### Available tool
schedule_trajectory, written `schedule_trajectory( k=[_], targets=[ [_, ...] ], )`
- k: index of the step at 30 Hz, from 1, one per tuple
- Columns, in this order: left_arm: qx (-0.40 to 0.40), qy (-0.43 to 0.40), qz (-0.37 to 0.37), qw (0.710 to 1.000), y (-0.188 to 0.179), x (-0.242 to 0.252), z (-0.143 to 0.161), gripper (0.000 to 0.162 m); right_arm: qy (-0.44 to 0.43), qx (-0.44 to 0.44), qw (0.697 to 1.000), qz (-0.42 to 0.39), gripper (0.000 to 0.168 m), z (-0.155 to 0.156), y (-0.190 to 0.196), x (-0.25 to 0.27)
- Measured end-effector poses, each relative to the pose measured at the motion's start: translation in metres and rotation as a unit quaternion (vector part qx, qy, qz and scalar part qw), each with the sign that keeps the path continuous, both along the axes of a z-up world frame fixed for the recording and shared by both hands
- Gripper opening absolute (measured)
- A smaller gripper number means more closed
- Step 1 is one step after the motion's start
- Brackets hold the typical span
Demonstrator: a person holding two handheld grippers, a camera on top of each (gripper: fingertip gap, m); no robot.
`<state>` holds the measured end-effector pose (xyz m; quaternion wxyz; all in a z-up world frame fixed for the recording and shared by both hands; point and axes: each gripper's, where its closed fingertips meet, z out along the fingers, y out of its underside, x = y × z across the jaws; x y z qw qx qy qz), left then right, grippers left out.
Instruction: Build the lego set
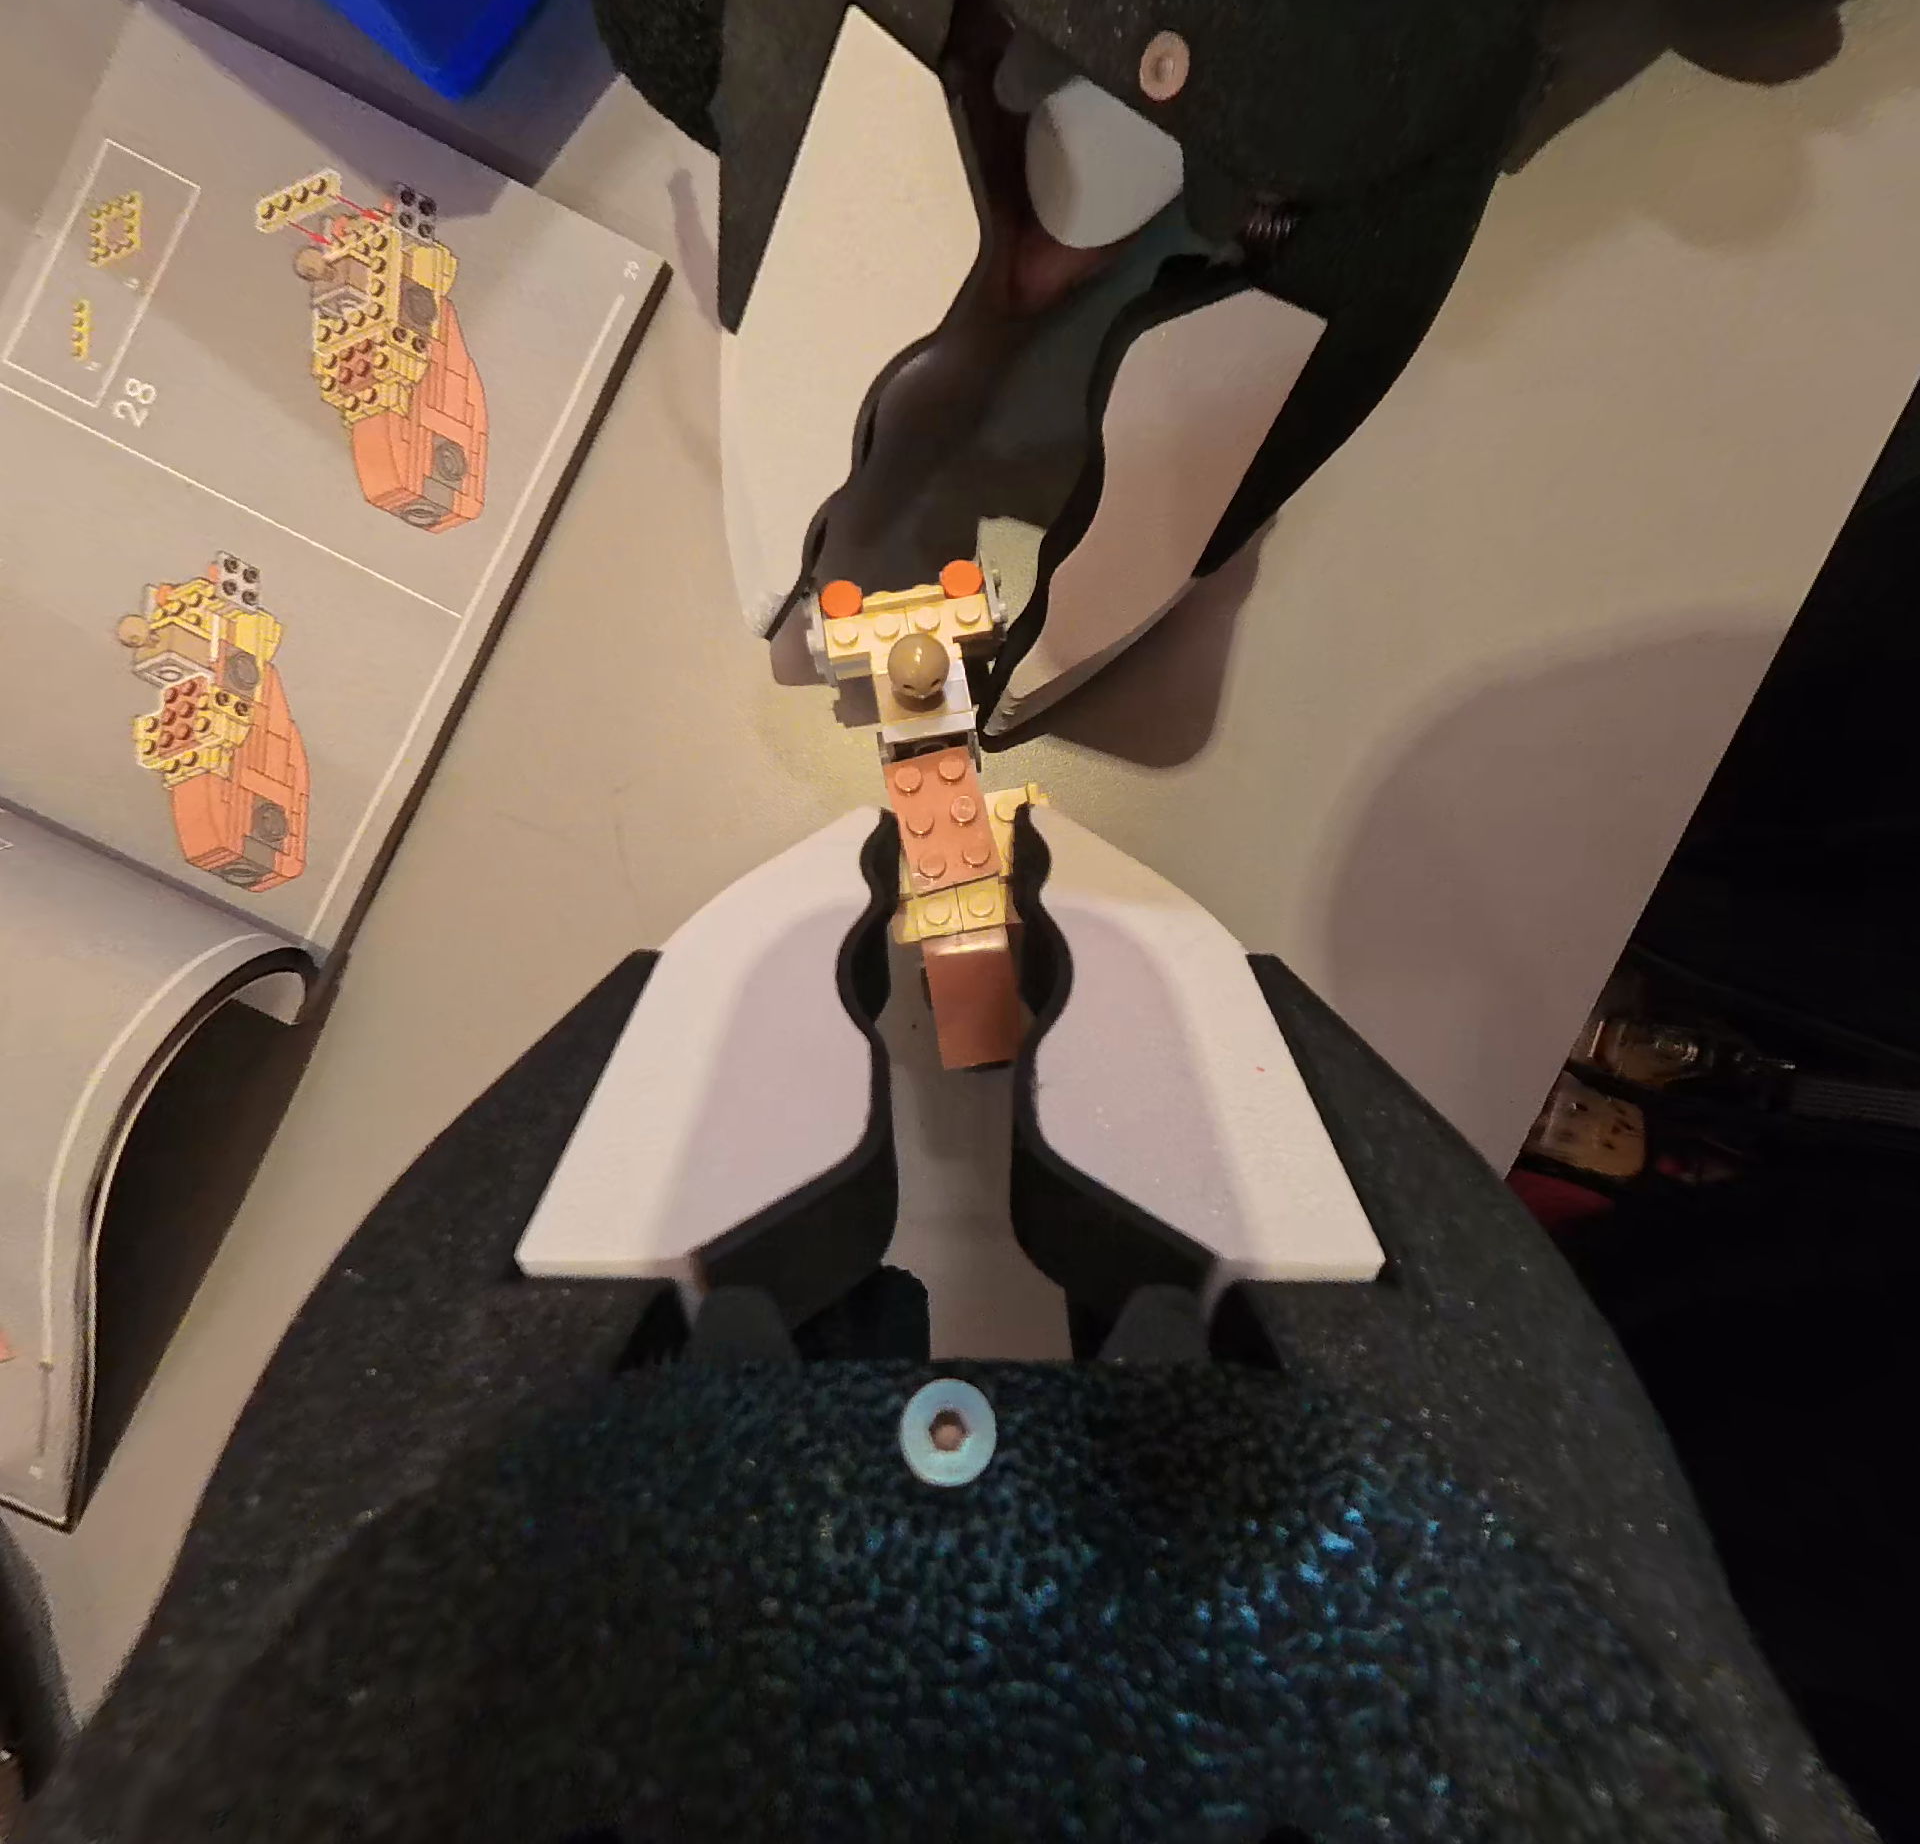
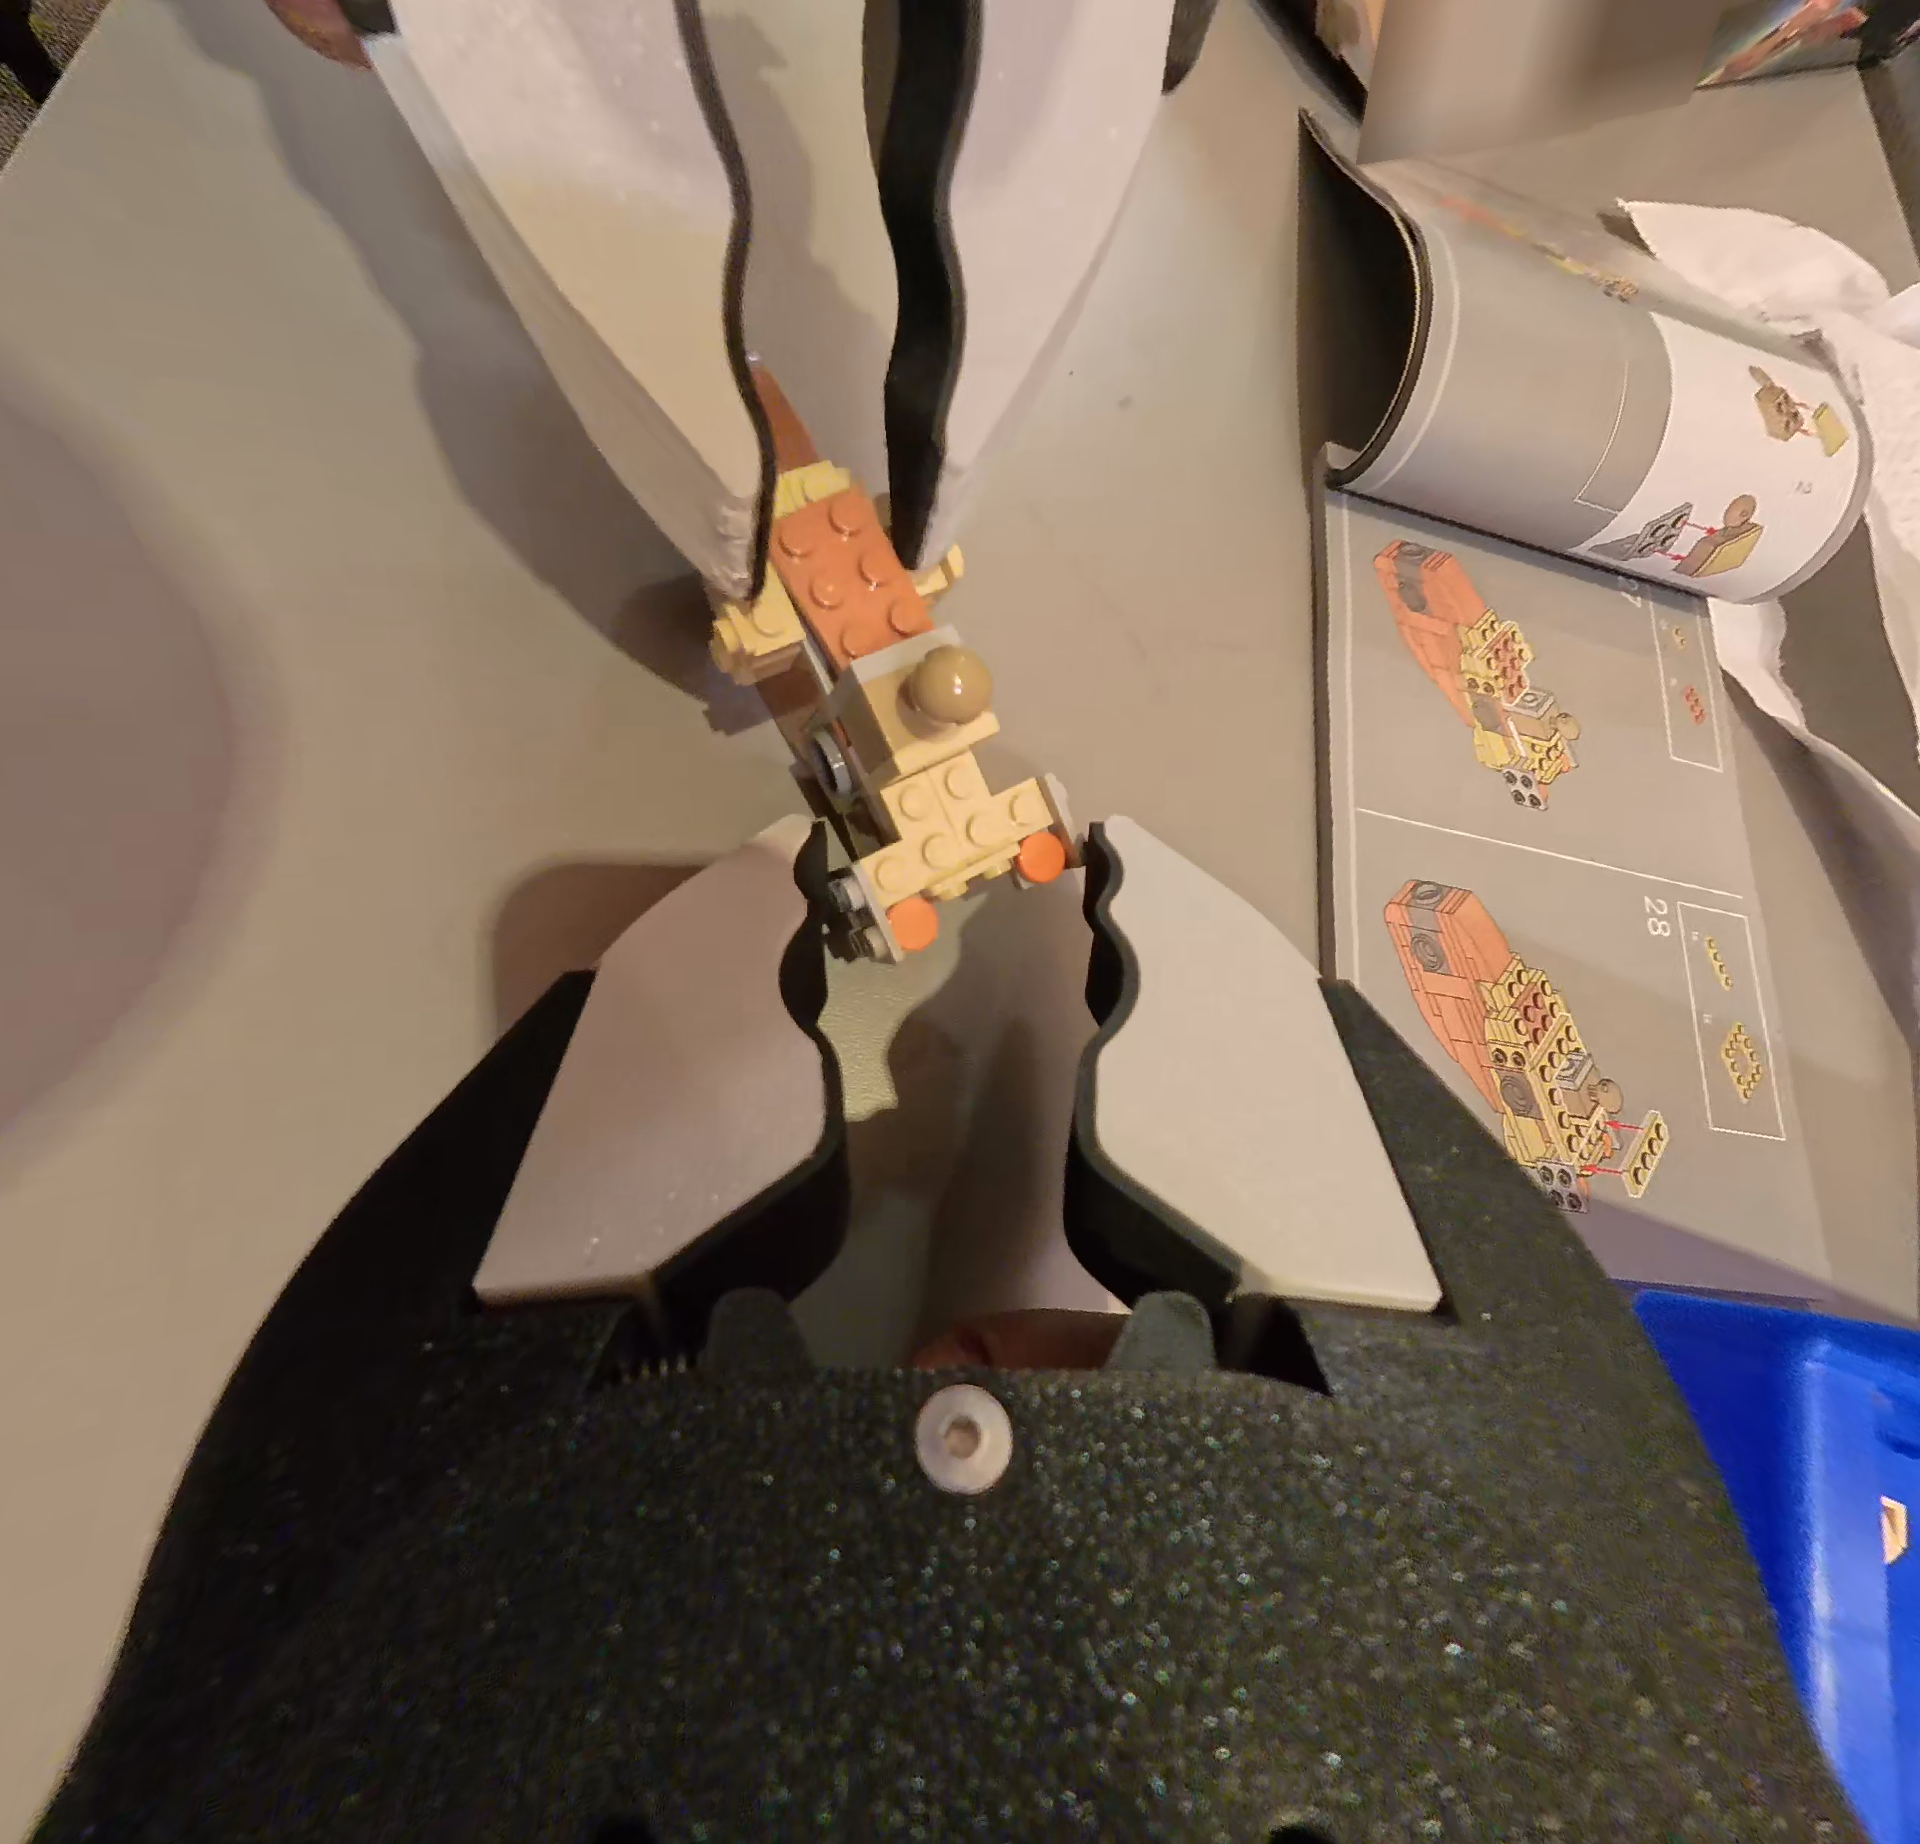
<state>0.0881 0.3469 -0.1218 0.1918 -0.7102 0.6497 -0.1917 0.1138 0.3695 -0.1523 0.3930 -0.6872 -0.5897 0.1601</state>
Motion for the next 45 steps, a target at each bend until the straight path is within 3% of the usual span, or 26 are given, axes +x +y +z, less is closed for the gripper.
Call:
schedule_trajectory(
  k=[6, 12, 17, 21, 31, 45],
  targets=[
    [-0.005, -0.023, -0.001, 1.0, 0.0, -0.002, 0.004, 0.023, 0.001, -0.001, 1.0, -0.001, 0.047, 0.0, 0.0, 0.0],
    [-0.001, -0.112, 0.015, 0.994, 0.008, -0.007, 0.019, 0.023, 0.005, -0.004, 1.0, -0.001, 0.047, 0.001, 0.001, 0.0],
    [0.12, -0.173, -0.079, 0.974, 0.005, -0.011, 0.024, 0.023, 0.006, -0.006, 1.0, 0.001, 0.047, 0.001, 0.0, 0.0],
    [0.217, -0.165, -0.143, 0.951, 0.001, -0.012, 0.024, 0.023, 0.005, -0.006, 1.0, 0.002, 0.047, 0.0, 0.0, 0.0],
    [0.155, -0.114, -0.177, 0.965, -0.003, -0.008, 0.001, 0.021, 0.007, -0.003, 1.0, 0.005, 0.047, 0.001, -0.001, 0.0],
    [0.127, -0.118, -0.221, 0.96, -0.002, -0.005, 0.0, 0.021, 0.006, -0.001, 1.0, 0.007, 0.047, 0.001, -0.001, 0.0]
  ],
)
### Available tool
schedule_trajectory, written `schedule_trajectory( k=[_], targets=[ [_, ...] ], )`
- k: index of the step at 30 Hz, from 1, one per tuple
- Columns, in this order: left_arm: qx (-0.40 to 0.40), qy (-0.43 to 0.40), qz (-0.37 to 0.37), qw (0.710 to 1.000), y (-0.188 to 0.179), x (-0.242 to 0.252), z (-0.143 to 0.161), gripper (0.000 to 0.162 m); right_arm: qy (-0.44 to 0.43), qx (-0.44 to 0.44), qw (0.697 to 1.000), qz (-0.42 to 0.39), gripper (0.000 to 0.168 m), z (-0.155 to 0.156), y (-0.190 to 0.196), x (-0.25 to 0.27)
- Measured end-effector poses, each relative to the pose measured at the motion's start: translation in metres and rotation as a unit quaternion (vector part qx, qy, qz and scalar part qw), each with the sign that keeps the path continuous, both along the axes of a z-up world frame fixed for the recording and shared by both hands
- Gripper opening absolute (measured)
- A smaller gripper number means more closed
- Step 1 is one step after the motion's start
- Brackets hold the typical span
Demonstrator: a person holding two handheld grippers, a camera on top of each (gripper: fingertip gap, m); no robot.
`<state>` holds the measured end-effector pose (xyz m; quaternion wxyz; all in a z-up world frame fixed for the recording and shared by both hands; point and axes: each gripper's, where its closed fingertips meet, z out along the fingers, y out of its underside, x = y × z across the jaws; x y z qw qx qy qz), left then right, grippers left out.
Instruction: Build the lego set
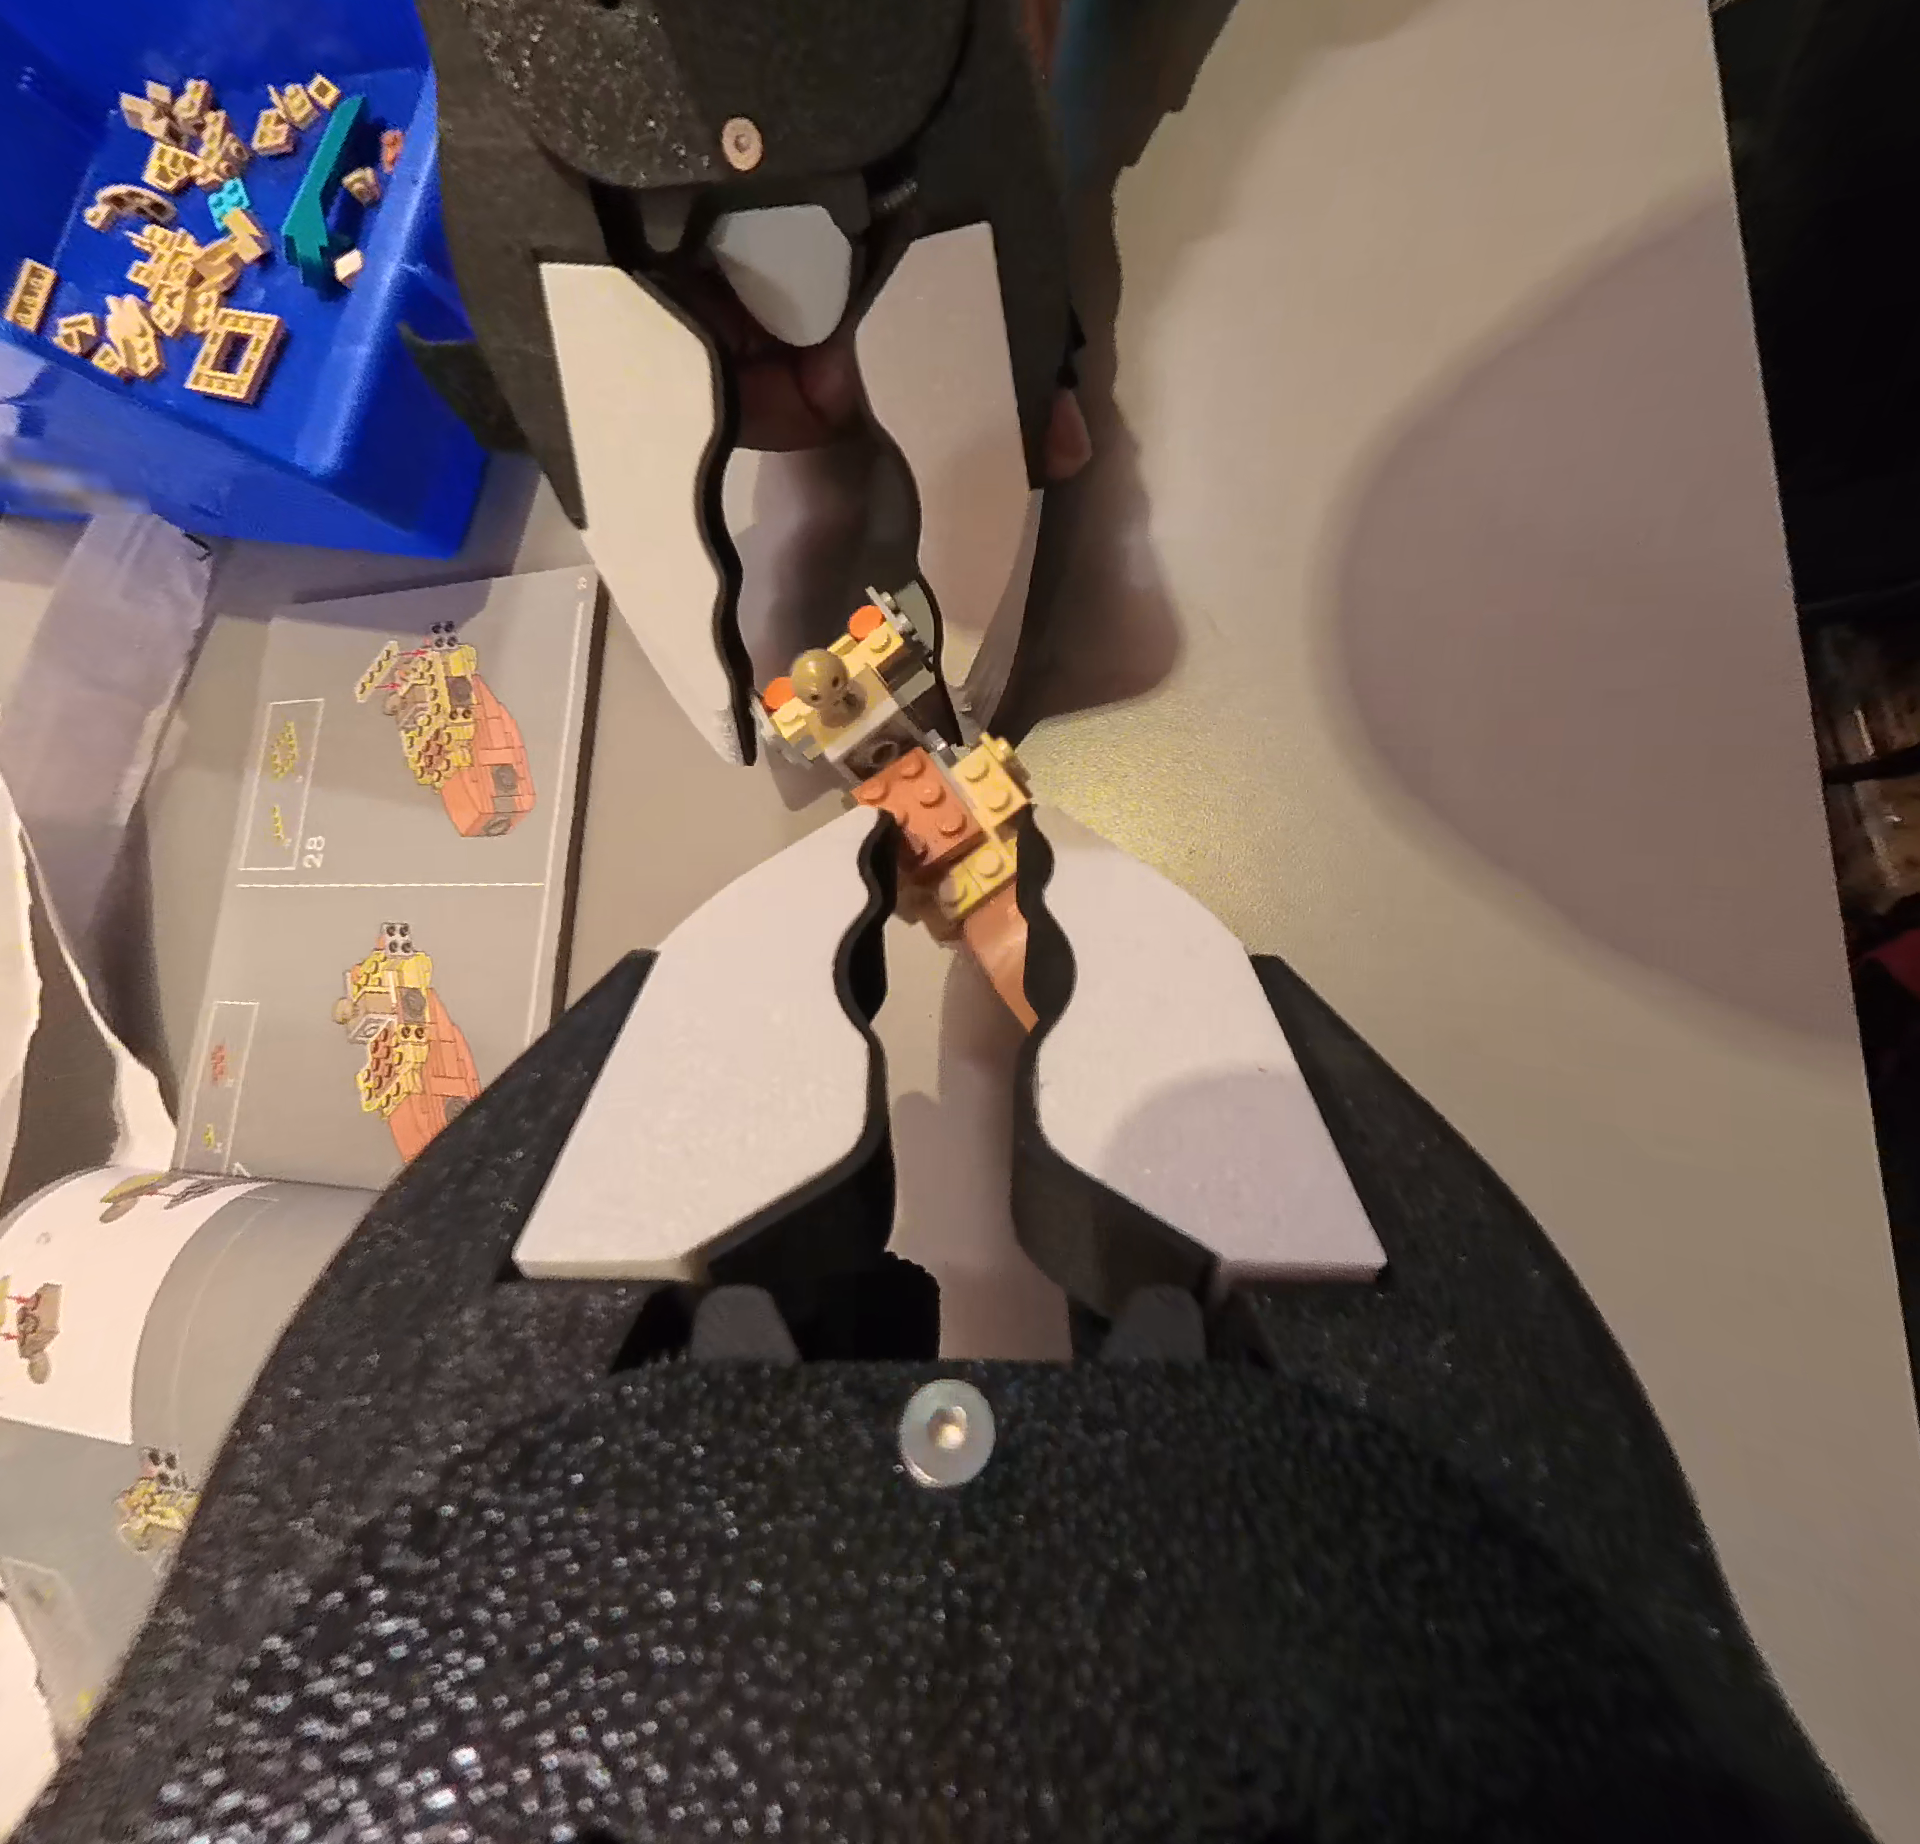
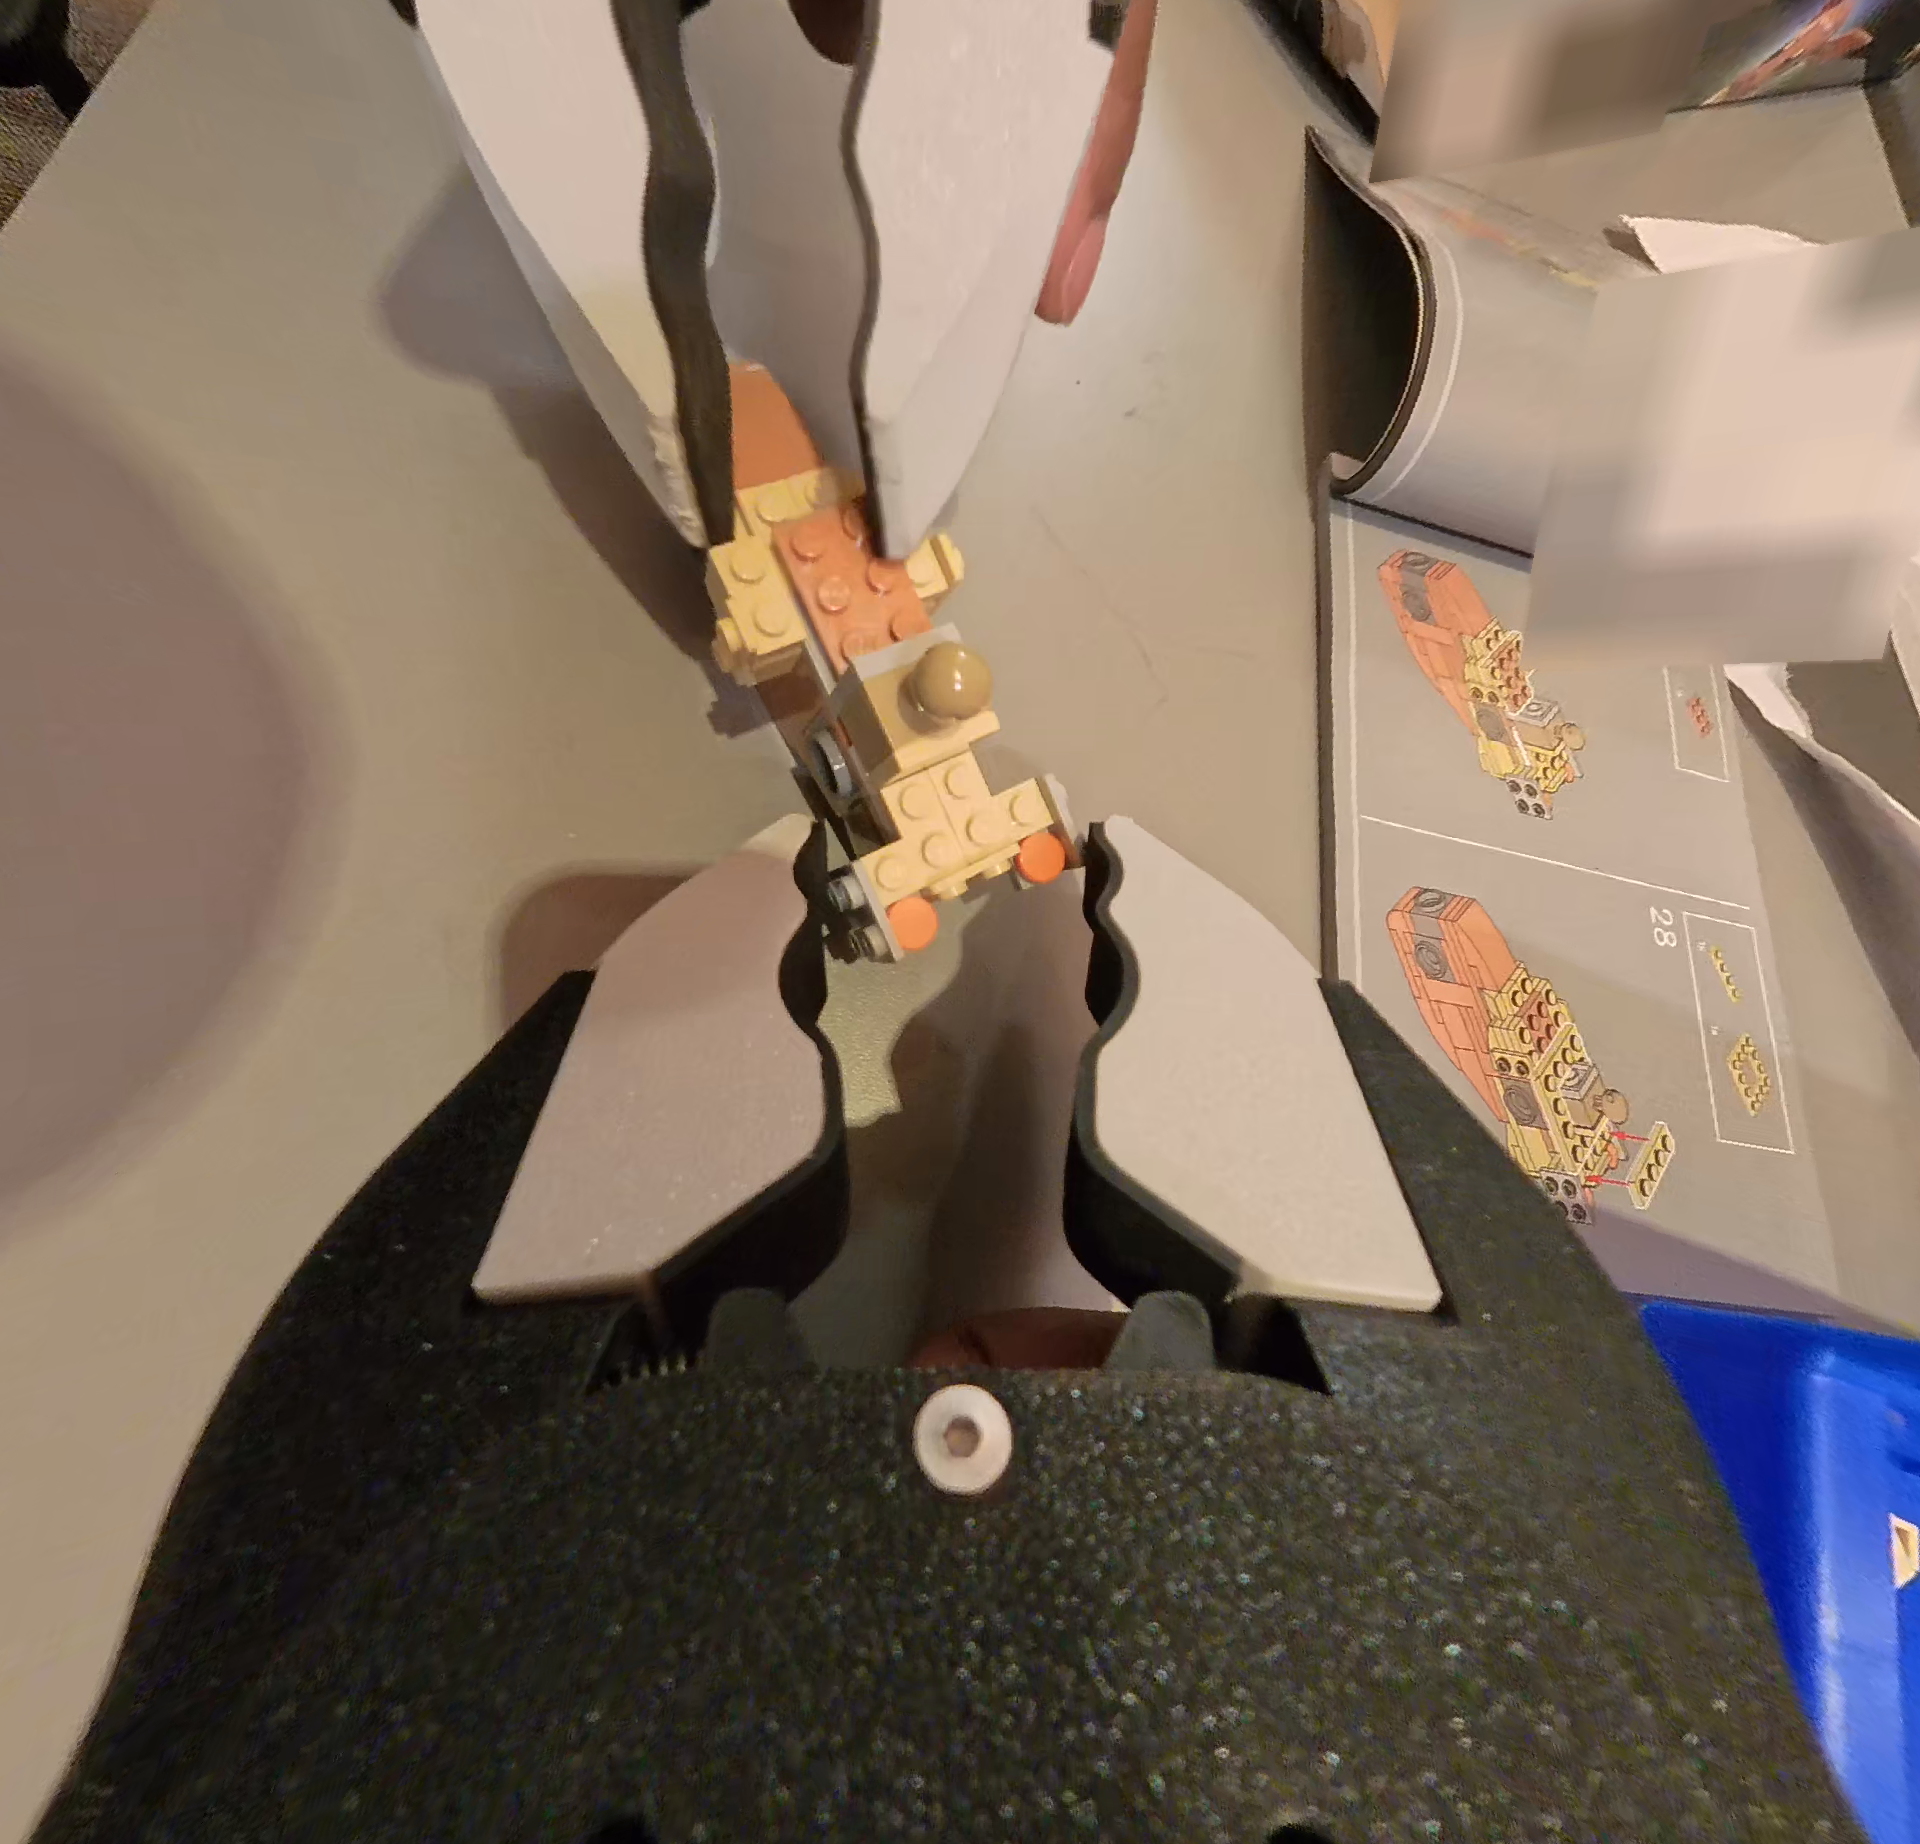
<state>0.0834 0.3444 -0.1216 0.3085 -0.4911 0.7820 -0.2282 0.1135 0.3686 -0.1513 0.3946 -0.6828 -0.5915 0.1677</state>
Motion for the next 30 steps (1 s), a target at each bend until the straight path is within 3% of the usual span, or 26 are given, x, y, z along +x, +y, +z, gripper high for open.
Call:
schedule_trajectory(
  k=[6, 13, 19, 30],
  targets=[
    [-0.053, -0.005, 0.027, 0.998, 0.003, 0.001, 0.01, 0.019, -0.002, 0.002, 1.0, 0.003, 0.047, 0.0, -0.001, 0.0],
    [-0.181, 0.02, 0.149, 0.972, 0.005, 0.005, 0.016, 0.01, -0.003, 0.002, 1.0, 0.004, 0.047, -0.001, -0.001, 0.0],
    [-0.157, 0.042, 0.181, 0.97, 0.005, 0.006, 0.009, 0.008, -0.005, 0.003, 1.0, 0.005, 0.047, -0.001, -0.001, 0.0],
    [-0.16, 0.056, 0.151, 0.974, 0.003, 0.006, 0.001, 0.006, -0.007, 0.003, 1.0, 0.007, 0.047, -0.002, -0.002, -0.001]
  ],
)
